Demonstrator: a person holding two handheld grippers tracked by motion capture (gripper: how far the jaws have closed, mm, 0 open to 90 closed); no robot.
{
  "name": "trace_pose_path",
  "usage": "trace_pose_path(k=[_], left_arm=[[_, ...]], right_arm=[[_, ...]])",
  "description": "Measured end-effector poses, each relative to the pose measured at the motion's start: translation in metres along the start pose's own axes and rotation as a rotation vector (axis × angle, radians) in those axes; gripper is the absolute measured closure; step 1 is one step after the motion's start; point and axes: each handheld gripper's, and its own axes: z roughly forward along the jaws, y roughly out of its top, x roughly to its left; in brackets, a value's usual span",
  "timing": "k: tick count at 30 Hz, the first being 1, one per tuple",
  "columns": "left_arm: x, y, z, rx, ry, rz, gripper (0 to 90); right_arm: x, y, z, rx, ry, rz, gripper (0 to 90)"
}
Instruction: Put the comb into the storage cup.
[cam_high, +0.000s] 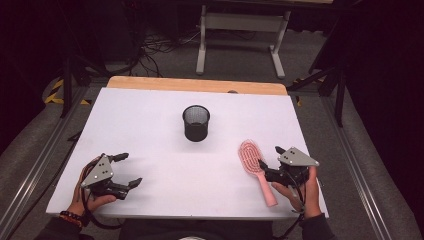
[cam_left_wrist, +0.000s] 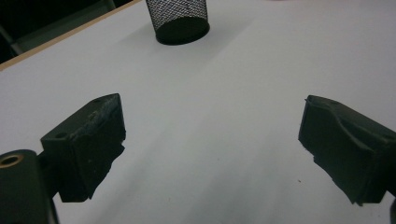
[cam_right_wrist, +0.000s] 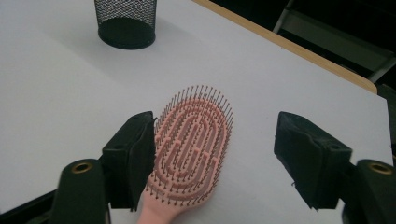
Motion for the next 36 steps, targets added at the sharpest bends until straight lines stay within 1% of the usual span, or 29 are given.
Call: trace_pose_path(k=[1, 2, 5, 10, 14, 17, 18, 22, 24, 26, 28, 30, 32, 36], left_arm=[[0.000, 0.000, 0.000, 0.001, -0.002, 0.000, 8.3], [0.000, 0.000, 0.000, 0.002, -0.001, 0.000, 8.3], [0.000, 0.000, 0.000, 0.003, -0.002, 0.000, 8.3], [0.000, 0.000, 0.001, 0.004, -0.002, -0.003, 8.3], [0.000, 0.000, 0.001, 0.009, -0.001, -0.001, 8.3], [0.000, 0.000, 0.001, 0.007, 0.001, -0.002, 8.3], [0.000, 0.000, 0.000, 0.008, 0.002, -0.001, 8.3], [0.000, 0.000, 0.001, 0.011, 0.005, -0.001, 8.1], [0.000, 0.000, 0.001, 0.012, 0.005, 0.000, 8.0], [0.000, 0.000, 0.001, 0.011, 0.006, 0.001, 8.0], [0.000, 0.000, 0.001, 0.011, 0.007, 0.002, 8.0], [0.000, 0.000, 0.001, 0.012, 0.006, 0.001, 8.0], [0.000, -0.001, 0.001, 0.012, 0.008, 0.001, 7.9], [-0.001, -0.001, 0.001, 0.011, 0.007, -0.001, 8.0]], right_arm=[[0.000, 0.000, 0.000, 0.000, -0.017, 0.008, 19.3], [-0.001, -0.001, 0.000, 0.000, -0.024, 0.013, 17.4], [-0.001, -0.003, 0.001, 0.000, -0.028, 0.036, 11.7], [-0.001, -0.005, 0.002, -0.009, -0.025, 0.055, 8.0], [-0.001, -0.007, 0.001, -0.015, -0.035, 0.070, 6.7], [-0.001, -0.008, 0.000, -0.011, -0.034, 0.081, 6.6], [0.000, -0.008, 0.000, -0.007, -0.024, 0.087, 7.2], [0.002, -0.009, 0.001, 0.051, 0.002, 0.083, 8.5], [0.004, -0.008, 0.002, 0.089, 0.013, 0.091, 9.0], [0.006, -0.007, 0.003, 0.111, 0.024, 0.088, 9.0], [0.009, -0.007, 0.005, 0.130, 0.026, 0.072, 8.9], [0.011, -0.007, 0.007, 0.148, 0.030, 0.068, 9.0], [0.013, -0.009, 0.009, 0.170, 0.019, 0.065, 9.0], [0.017, -0.013, 0.011, 0.204, 0.040, 0.076, 9.0]])
